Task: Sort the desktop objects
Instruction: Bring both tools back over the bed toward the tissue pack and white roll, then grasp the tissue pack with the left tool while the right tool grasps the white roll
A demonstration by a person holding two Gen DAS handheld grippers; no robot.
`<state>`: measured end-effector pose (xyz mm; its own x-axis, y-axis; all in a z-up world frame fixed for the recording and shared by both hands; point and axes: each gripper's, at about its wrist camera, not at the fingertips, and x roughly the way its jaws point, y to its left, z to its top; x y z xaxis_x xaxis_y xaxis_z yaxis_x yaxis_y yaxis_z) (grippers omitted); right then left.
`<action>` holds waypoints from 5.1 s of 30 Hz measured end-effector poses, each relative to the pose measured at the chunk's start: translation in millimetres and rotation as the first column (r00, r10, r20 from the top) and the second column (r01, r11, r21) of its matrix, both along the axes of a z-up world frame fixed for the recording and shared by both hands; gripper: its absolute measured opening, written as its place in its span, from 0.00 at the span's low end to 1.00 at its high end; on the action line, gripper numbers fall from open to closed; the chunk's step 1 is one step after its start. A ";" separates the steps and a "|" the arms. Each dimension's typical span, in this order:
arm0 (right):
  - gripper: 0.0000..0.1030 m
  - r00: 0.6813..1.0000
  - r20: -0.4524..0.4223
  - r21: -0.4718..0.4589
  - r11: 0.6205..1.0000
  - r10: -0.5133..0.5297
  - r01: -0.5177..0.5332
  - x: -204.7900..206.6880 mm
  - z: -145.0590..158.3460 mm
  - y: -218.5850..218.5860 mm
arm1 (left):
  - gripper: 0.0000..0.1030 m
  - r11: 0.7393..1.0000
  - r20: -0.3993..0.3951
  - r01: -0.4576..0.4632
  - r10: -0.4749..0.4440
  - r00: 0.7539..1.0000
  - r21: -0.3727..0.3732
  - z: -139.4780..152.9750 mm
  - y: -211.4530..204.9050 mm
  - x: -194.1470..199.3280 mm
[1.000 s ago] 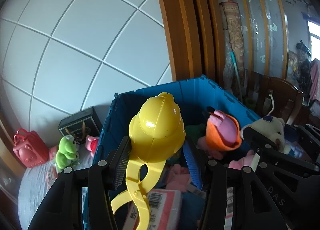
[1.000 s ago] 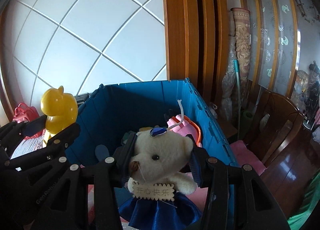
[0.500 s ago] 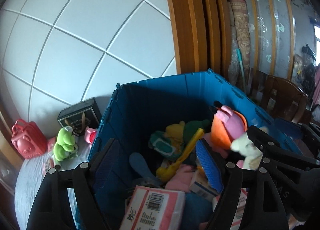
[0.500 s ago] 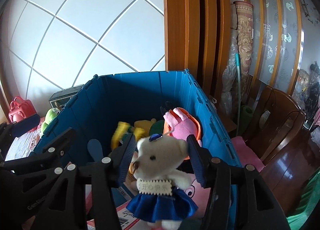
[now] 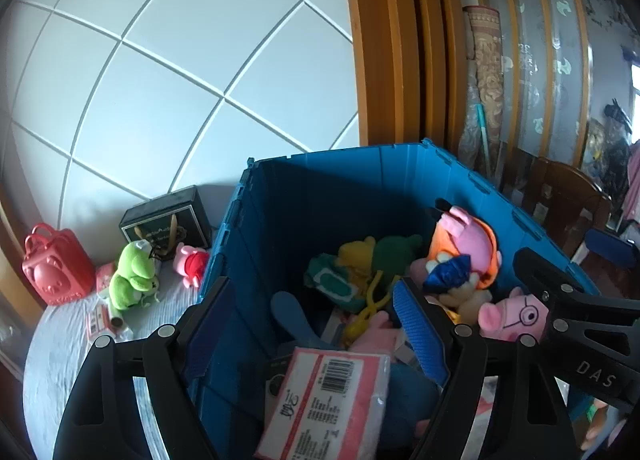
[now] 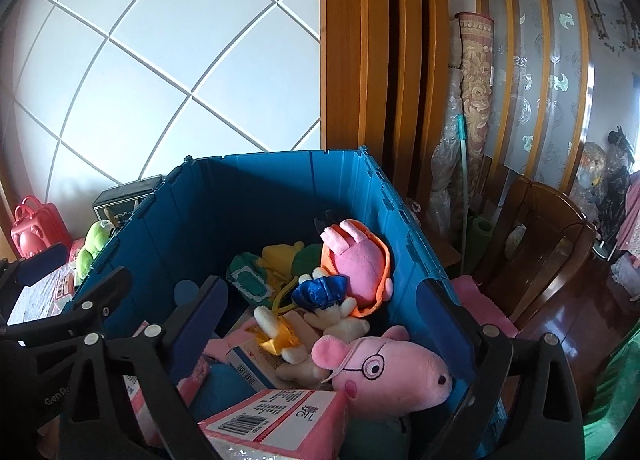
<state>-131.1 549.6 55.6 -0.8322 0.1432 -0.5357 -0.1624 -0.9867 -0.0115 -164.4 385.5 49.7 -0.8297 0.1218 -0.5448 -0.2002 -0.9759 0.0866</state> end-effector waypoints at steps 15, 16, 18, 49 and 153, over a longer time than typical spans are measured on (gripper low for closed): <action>1.00 1.000 -0.009 0.037 0.999 -0.006 0.006 23.7 7.6 -70.0 | 0.80 0.999 -0.017 -0.017 0.018 1.000 0.047 5.9 -90.5 23.7; 1.00 1.000 -0.009 0.039 0.999 -0.001 0.002 23.9 7.6 -78.2 | 0.80 0.999 -0.018 -0.022 0.023 1.000 0.048 5.8 -99.1 25.4; 1.00 1.000 -0.009 0.042 0.999 0.011 -0.011 24.6 7.4 -95.6 | 0.80 0.998 -0.017 -0.035 0.036 0.999 0.051 5.5 -118.2 29.0; 1.00 0.965 0.068 0.064 0.964 0.253 -0.258 34.1 -30.2 -351.9 | 0.80 0.959 0.072 -0.281 0.277 0.958 0.048 -36.0 -358.1 72.6; 0.84 0.594 0.452 -0.335 0.743 0.666 -0.579 -391.5 -320.4 -672.6 | 0.86 0.831 0.498 -0.548 0.516 0.697 -0.095 -329.0 -639.7 -269.6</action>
